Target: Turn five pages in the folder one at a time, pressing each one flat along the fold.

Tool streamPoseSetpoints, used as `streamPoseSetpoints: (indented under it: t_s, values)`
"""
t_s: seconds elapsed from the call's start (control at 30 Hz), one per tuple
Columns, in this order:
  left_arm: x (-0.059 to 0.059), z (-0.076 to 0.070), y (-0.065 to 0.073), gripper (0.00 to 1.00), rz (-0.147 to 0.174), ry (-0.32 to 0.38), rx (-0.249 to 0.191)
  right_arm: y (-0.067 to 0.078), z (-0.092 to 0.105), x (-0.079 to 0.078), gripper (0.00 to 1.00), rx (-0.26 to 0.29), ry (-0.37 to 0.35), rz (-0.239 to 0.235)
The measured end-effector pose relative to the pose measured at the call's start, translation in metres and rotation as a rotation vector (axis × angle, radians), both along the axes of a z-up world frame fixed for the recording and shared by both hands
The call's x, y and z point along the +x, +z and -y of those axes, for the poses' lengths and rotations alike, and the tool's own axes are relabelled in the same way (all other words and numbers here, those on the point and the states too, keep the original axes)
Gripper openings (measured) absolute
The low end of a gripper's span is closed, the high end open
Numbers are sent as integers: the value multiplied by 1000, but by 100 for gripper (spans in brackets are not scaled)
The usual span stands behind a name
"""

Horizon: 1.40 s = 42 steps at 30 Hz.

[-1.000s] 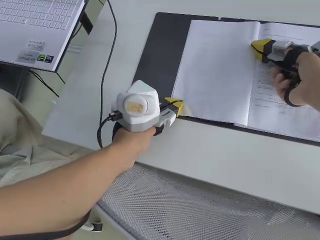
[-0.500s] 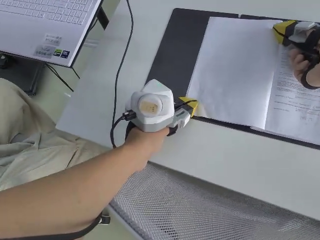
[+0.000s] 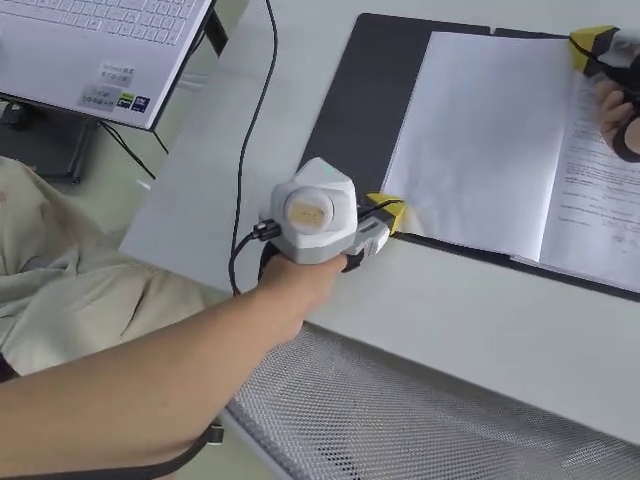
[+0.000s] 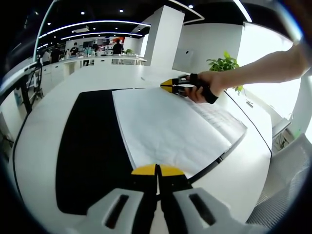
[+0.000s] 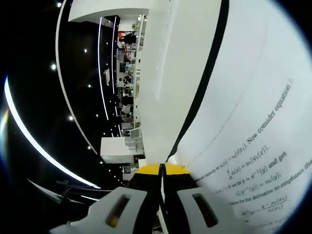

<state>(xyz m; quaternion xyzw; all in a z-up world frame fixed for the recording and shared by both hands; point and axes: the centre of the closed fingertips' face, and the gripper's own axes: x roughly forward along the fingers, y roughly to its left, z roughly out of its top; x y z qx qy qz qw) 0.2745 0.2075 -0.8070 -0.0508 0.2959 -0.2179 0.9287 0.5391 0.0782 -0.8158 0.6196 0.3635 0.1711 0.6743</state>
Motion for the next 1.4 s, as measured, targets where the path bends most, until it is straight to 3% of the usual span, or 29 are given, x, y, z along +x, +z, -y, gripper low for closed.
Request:
streamPoseSetpoints:
  t_s: [0.33,0.57,0.7,0.87,1.07,1.4]
  values:
    - [-1,0,0,0,0,-6,10,-3,-8,-41,0,-37,177,19]
    - [0,0,-2,0,2,-7,16,-1,-12,-73,0,-13,243,16]
    - [-1,1,0,0,3,-8,18,2,-15,-100,0,-13,305,19]
    - [0,-1,-3,0,2,-5,20,4,-13,-125,0,15,319,21]
    - [0,0,-2,0,4,-5,27,8,-14,-154,0,7,372,19]
    - [-2,3,1,0,7,-3,40,9,-14,-184,0,6,414,14]
